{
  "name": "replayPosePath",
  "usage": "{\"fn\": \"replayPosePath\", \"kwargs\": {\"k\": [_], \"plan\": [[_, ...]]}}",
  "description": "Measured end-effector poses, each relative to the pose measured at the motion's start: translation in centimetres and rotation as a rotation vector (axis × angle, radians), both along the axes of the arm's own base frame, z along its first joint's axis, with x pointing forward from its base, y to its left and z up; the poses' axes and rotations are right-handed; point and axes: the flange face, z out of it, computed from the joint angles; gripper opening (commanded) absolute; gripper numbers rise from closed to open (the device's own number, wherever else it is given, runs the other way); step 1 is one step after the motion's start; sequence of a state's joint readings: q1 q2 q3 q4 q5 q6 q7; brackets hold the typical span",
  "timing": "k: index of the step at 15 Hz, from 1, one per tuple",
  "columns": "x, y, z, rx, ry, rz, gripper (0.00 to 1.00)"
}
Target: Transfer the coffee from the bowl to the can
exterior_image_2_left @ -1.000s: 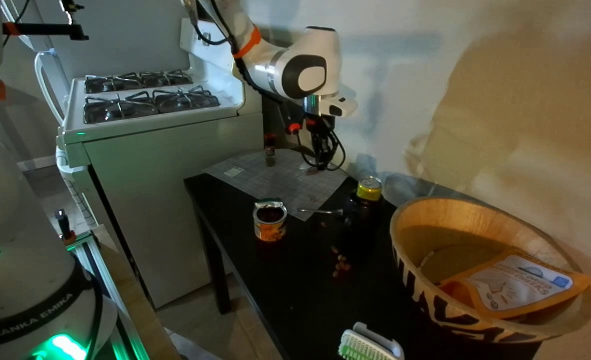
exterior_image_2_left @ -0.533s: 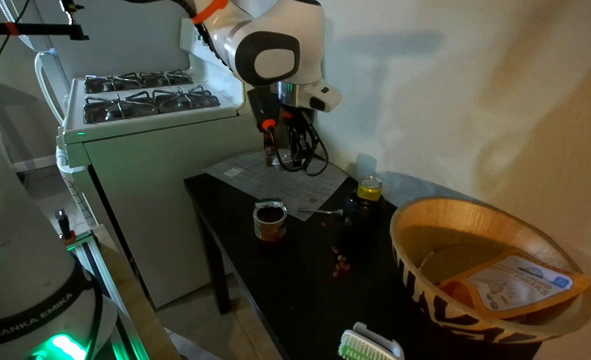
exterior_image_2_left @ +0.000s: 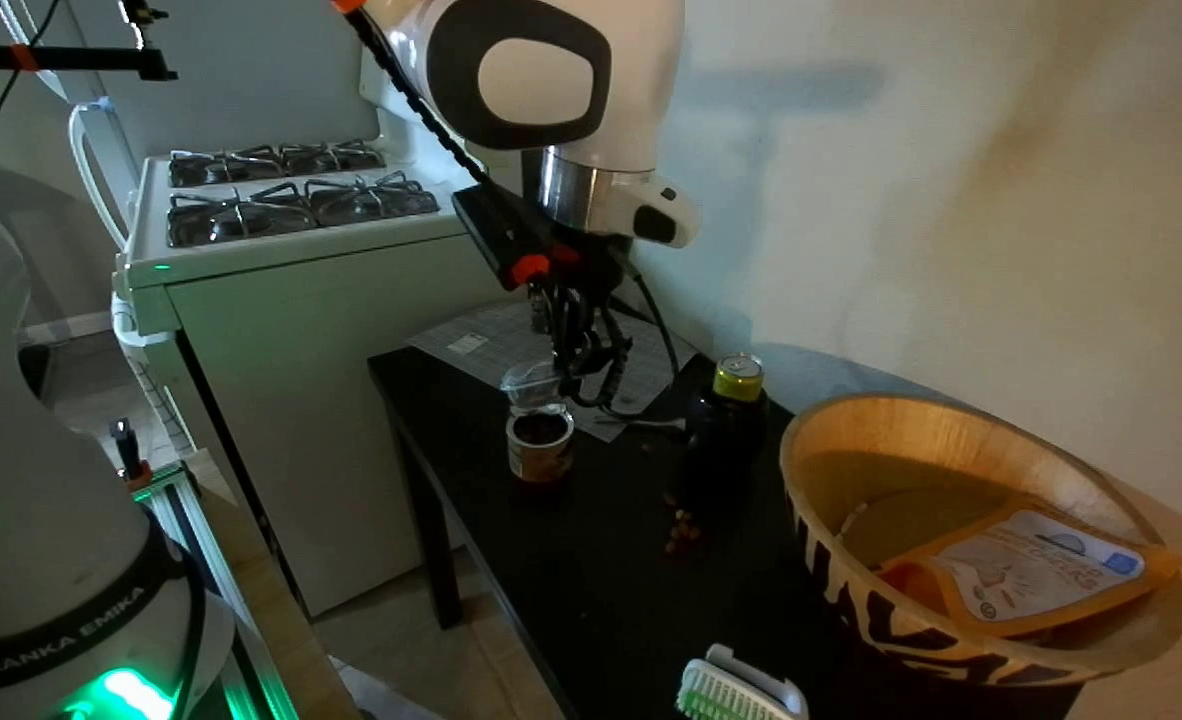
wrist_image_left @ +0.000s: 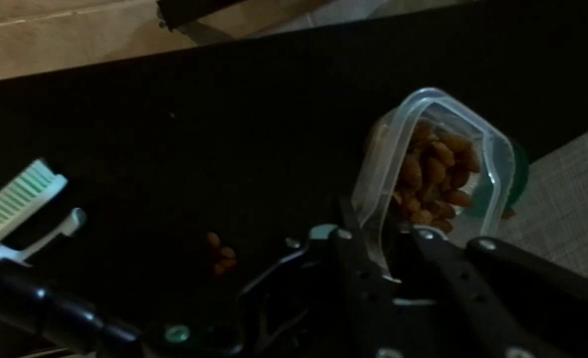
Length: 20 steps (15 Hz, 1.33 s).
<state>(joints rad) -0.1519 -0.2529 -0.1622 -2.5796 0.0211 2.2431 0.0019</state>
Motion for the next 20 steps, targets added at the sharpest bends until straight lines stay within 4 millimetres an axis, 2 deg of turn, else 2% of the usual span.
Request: {"fn": "replayPosePath", "kwargs": {"k": [3, 5, 12, 20], "plan": [[-0.6, -0.3, 0.6, -0.095, 0.047, 0.027, 0.04], [-0.3, 1.0, 0.5, -0.163, 0.074, 0.042, 0.04], [1.5, 7.8, -1.1, -0.369, 0.091, 0.028, 0.04], [3.4, 10.6, -2.7, -0.551, 0.143, -0.045, 0.04]]}}
